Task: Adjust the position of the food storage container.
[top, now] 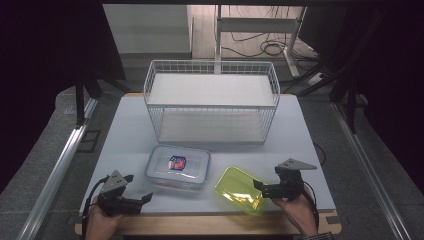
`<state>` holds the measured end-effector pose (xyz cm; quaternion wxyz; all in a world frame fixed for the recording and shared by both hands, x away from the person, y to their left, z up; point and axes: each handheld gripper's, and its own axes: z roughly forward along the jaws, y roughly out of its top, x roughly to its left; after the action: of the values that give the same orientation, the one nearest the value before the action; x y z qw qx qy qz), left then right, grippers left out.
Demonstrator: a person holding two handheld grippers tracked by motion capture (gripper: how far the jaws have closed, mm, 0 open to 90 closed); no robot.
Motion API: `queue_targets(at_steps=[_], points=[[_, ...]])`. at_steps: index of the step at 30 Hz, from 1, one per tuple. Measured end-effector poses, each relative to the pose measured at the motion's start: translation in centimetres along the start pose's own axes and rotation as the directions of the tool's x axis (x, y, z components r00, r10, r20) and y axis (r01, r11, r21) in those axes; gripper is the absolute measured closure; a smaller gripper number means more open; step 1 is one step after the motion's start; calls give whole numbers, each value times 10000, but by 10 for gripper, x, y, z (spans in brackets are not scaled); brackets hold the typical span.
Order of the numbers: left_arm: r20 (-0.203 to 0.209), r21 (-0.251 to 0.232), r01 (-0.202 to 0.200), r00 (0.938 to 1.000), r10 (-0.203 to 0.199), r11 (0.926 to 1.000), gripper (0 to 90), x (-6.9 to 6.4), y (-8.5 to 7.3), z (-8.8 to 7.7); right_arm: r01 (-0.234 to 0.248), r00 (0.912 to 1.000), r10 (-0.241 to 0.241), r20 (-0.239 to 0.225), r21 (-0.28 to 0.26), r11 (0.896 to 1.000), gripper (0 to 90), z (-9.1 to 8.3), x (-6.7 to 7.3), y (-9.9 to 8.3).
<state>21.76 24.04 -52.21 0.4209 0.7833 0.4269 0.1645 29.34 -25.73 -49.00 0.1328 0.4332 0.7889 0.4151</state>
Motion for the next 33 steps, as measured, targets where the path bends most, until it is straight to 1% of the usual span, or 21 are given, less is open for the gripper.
queue_targets(at_steps=[4,7,8,11,12,13,14,15,16,18,19,21,22,24,25,26,27,28,30,32,33], points=[[275,14,114,9996,-114,9999,56,1,-1,2,-29,10000,29,-21,-54,10000,0,-1,-1,1],[223,34,142,9996,-142,9999,54,1,-1,2,-18,10000,18,4,-131,9999,24,-2,-1,2],[221,48,151,9996,-152,9999,53,1,-1,3,2,10000,-2,-38,-35,10000,49,-1,0,2],[194,76,149,9997,-151,9999,45,1,-1,3,75,10000,-75,-49,13,10000,72,-1,0,2],[158,86,132,9998,-133,9999,39,1,-1,3,205,9998,-205,-20,125,9997,110,0,3,3],[102,92,121,9999,-122,9999,39,0,-1,4,205,9998,-205,-20,125,9997,110,0,3,3],[26,74,160,9999,-160,9998,35,0,-1,4,411,9992,-411,16,122,9991,174,-2,7,4],[26,74,160,9999,-160,9998,35,0,-1,4,411,9992,-411,16,122,9991,174,-2,7,4],[37,63,183,9998,-183,9998,35,0,-1,4,530,9986,-530,20,125,9985,208,-2,9,4],[-53,108,145,9999,-144,9998,37,0,-1,4,783,9969,-783,18,92,9969,326,-5,15,6],[-119,136,100,9999,-99,9999,38,-1,-1,4,895,9960,-894,-83,116,9959,373,-7,18,7],[-131,136,104,9999,-103,9999,41,-1,-1,4,1171,9927,-1168,-289,88,9931,513,-10,24,8],[-145,141,84,9999,-82,9999,46,-2,0,4,1502,9872,-1495,-550,95,9886,624,-12,33,9],[-153,139,80,9999,-78,9999,48,-2,0,4,1831,9796,-1817,-861,85,9831,730,-14,41,10],[-166,134,95,9998,-93,9999,48,-2,0,4,1831,9796,-1817,-861,85,9831,730,-14,41,10],[-193,136,116,9997,-113,9998,52,-1,0,4,2225,9688,-2201,-1140,92,9749,841,-15,51,9],[-299,91,152,9994,-150,9998,53,-1,0,3,2451,9621,-2415,-1264,133,9694,879,-15,56,9],[-299,91,152,9994,-150,9998,54,-1,0,3,2451,9621,-2415,-1264,133,9694,879,-15,56,9],[-315,33,221,9993,-220,9998,54,0,0,2,2863,9480,-2778,-1551,348,9575,894,-15,68,6],[-354,15,249,9991,-249,9997,56,0,-1,1,3092,9384,-2953,-1796,544,9494,894,-14,78,2],[-374,14,242,9990,-241,9997,57,0,-1,1,3172,9300,-2972,-2161,639,9462,894,-15,87,-3]])
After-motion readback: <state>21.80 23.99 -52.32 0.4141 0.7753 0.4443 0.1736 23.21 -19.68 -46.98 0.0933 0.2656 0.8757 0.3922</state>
